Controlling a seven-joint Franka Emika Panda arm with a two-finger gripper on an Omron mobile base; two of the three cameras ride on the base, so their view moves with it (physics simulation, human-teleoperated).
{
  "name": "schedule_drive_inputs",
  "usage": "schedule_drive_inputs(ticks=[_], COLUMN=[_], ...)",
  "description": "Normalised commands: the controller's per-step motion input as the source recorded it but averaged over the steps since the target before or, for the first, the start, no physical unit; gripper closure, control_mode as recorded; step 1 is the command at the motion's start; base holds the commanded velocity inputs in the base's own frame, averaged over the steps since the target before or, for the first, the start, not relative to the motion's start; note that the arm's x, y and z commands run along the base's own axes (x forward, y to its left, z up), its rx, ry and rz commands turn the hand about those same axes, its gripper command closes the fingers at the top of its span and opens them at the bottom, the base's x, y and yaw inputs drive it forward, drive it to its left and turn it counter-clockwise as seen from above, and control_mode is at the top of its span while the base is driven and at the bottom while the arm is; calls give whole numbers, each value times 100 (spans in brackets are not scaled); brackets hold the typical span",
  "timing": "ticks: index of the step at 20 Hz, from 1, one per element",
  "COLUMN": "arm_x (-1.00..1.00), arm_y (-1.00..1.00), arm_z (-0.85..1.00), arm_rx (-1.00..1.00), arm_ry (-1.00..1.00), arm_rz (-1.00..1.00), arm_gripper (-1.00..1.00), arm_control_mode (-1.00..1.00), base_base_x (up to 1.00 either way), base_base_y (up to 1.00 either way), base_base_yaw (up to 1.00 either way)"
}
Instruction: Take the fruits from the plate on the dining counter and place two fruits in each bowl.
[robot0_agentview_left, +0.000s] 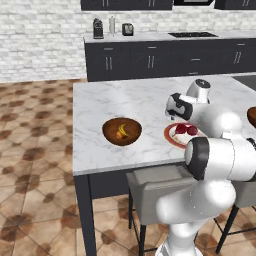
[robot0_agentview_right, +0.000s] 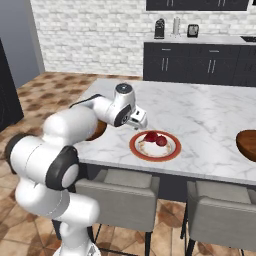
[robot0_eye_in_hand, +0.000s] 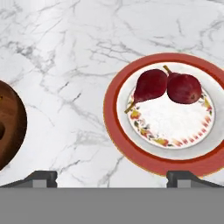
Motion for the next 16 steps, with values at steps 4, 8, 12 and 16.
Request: schedule_drive_inputs(ticks=[4,8,12,16], arm_x=[21,33,23,26], arm_y=[-48,-11,-29,-50], arm_z=[-10,-39,-46,-27], arm_rx=[0,0,0,3], arm_ry=[17,24,5,0], arm_rz=[-15,-2,-2,-5], arm_gripper=[-100,-100,-100,-100], arm_control_mode=[-100,-100,-100,-100], base_base_x=[0,0,0,0], base_base_y=[0,0,0,0], base_base_yaw=[0,0,0,0])
